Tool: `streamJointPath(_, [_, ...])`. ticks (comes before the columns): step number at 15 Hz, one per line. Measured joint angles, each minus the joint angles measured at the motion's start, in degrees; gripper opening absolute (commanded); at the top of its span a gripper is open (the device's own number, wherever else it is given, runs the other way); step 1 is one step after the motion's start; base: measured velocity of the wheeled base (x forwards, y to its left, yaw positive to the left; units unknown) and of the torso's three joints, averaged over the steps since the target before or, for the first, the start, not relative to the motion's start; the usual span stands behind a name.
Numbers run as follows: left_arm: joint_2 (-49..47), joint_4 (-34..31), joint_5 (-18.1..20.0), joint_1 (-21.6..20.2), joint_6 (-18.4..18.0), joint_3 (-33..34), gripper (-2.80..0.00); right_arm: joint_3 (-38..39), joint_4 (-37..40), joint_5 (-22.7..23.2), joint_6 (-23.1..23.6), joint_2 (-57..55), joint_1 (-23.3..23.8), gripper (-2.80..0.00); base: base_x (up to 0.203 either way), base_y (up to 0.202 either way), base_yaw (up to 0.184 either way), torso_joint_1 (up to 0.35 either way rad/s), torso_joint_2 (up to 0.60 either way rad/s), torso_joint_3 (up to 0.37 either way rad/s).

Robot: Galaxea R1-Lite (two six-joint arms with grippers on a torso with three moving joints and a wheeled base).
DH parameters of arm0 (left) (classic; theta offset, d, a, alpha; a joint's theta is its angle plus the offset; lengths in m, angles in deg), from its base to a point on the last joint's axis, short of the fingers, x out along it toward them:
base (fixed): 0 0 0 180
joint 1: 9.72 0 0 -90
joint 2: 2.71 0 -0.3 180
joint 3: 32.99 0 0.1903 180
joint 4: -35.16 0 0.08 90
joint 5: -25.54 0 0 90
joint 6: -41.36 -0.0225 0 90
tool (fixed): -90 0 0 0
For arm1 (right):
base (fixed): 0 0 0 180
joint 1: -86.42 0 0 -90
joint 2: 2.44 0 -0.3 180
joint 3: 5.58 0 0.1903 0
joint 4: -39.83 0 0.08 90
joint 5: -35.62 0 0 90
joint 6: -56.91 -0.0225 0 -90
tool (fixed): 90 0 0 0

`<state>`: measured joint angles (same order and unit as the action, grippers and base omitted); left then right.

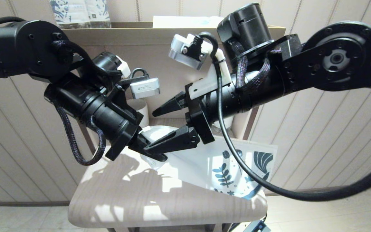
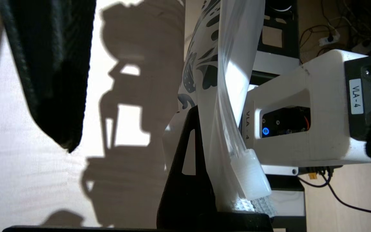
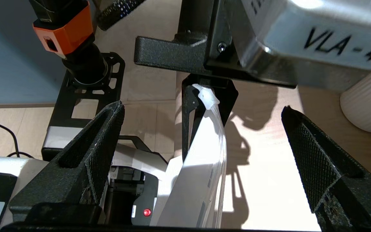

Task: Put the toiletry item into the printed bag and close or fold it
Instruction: Close the strorage bag and place it on the desk

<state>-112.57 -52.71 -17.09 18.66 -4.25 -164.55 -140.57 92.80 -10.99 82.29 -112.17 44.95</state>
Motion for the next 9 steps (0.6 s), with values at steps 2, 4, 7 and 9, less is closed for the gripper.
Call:
streamJointPath(2, [0.1, 0.0, 0.0, -0.4, 0.0, -0.2, -2.8, 0.1, -0.2, 0.0, 0.0, -0.1, 0.0, 0.0, 0.0, 0.0, 0.0, 0.0, 0.0, 0.0])
streamJointPath(4, [-0.1, 0.0, 0.0, -0.5, 0.0, -0.3, -2.8, 0.1, -0.7, -0.1, 0.0, -0.1, 0.1, 0.0, 0.0, 0.0, 0.0, 0.0, 0.0, 0.0])
streamJointPath(7, [-0.3, 0.0, 0.1, -0.5, 0.0, -0.4, -2.8, 0.0, -1.1, -0.1, 0.0, -0.2, 0.5, 0.0, 0.0, 0.0, 0.0, 0.0, 0.0, 0.0])
streamJointPath(9, [-0.4, 0.0, 0.2, -0.5, 0.0, -0.6, -2.8, 0.1, -1.2, 0.1, 0.0, -0.4, 0.6, 0.0, 0.0, 0.0, 0.0, 0.0, 0.0, 0.0])
